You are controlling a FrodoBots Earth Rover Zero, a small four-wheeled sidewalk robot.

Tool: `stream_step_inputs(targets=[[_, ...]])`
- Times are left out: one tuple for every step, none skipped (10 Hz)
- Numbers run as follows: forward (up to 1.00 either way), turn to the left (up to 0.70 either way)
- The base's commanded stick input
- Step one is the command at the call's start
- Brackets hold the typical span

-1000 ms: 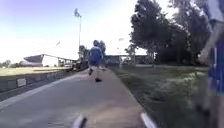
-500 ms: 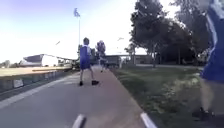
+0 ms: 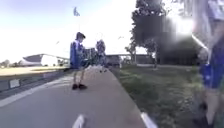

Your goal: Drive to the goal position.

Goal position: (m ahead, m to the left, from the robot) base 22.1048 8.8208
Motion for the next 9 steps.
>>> stream_step_inputs(targets=[[0.98, 0.0], [0.98, 0.0], [0.98, 0.0], [0.98, 0.0], [0.98, 0.0], [0.98, 0.07], [0.98, 0.32], [0.98, 0.2], [0.98, 0.07]])
